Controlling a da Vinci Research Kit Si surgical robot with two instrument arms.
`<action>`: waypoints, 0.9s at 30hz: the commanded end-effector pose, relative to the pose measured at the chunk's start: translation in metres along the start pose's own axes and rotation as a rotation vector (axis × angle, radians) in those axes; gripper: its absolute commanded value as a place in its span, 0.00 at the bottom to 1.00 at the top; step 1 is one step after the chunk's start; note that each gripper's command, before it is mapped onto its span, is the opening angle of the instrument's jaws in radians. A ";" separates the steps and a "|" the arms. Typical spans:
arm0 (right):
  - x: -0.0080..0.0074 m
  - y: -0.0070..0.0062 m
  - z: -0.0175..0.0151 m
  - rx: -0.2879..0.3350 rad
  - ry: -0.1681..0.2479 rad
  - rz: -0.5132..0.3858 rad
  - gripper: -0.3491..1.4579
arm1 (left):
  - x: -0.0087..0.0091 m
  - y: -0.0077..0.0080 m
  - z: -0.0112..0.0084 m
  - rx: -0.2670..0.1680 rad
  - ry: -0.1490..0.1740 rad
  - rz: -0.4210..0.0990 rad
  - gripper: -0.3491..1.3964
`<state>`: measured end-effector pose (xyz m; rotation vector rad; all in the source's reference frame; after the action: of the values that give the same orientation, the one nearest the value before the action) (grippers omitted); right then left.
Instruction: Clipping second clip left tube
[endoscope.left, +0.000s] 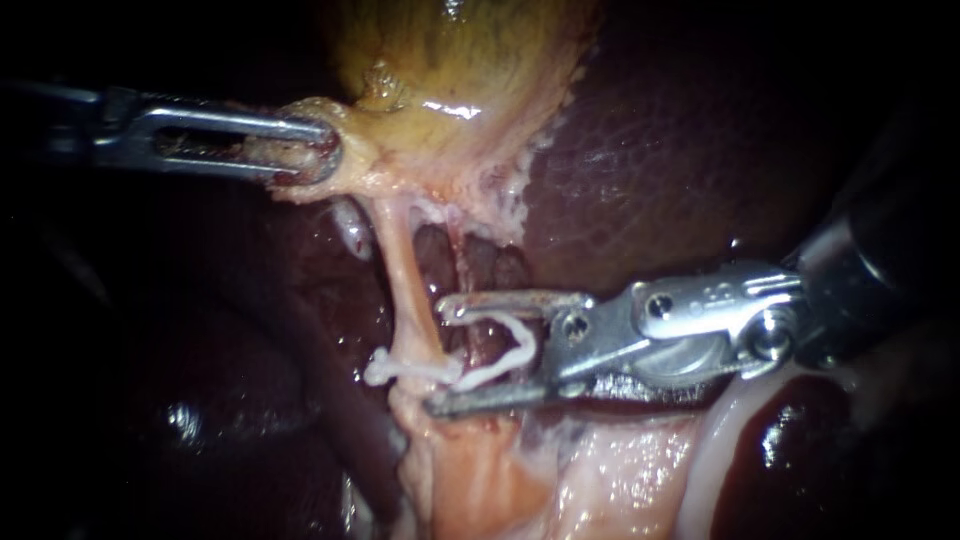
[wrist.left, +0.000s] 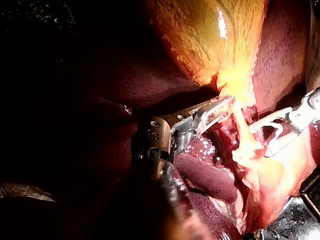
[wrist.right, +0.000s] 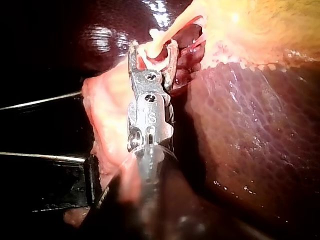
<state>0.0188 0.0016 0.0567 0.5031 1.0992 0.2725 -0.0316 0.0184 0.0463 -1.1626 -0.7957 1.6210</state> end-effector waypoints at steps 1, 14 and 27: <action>-0.0004 0.0003 0.0002 -0.002 -0.001 0.000 0.46 | 0.0000 0.0001 0.0000 0.000 0.000 0.000 0.00; -0.0011 0.0021 0.0036 0.020 0.022 0.045 0.47 | 0.0000 0.0003 0.0002 0.002 0.001 0.000 0.00; 0.0005 0.0024 0.0064 0.095 0.110 0.133 0.47 | 0.0000 0.0003 0.0004 0.003 0.002 0.000 0.00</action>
<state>0.0250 0.0023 0.0597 0.6626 1.1969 0.3698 -0.0321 0.0183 0.0462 -1.1616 -0.7915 1.6198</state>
